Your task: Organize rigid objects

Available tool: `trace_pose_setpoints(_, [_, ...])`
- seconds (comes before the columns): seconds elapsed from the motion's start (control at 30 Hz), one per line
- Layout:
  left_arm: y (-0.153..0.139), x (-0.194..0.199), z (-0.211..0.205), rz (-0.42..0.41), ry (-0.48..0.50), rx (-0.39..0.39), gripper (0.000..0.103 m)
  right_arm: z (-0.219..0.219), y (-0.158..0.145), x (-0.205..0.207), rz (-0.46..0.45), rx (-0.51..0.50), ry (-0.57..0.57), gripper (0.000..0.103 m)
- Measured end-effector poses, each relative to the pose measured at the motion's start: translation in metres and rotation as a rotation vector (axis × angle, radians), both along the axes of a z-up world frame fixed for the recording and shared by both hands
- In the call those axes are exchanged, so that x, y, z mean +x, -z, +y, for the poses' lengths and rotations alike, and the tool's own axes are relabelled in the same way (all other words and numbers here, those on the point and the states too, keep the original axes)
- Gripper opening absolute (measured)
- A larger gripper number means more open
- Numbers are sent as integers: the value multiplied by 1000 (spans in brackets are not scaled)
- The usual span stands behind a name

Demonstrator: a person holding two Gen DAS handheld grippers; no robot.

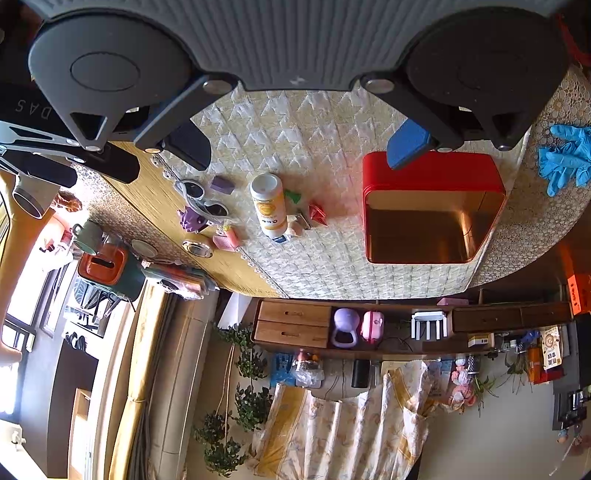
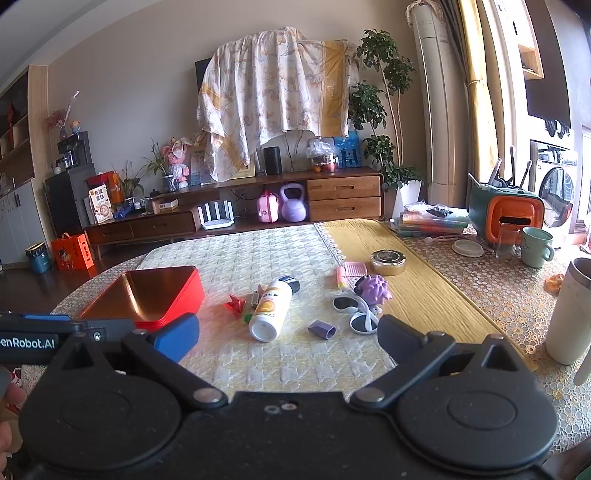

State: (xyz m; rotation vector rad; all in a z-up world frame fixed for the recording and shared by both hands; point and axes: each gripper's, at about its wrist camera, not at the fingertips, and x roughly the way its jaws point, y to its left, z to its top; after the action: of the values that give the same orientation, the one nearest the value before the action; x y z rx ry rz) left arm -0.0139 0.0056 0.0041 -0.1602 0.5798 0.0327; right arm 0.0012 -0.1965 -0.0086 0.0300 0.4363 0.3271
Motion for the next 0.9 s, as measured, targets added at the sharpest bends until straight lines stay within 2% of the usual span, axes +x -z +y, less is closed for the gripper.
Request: trace_pose_setpoints(0.9, [10, 9, 4, 31, 5, -20, 102, 3, 11, 10, 27, 0, -7, 103])
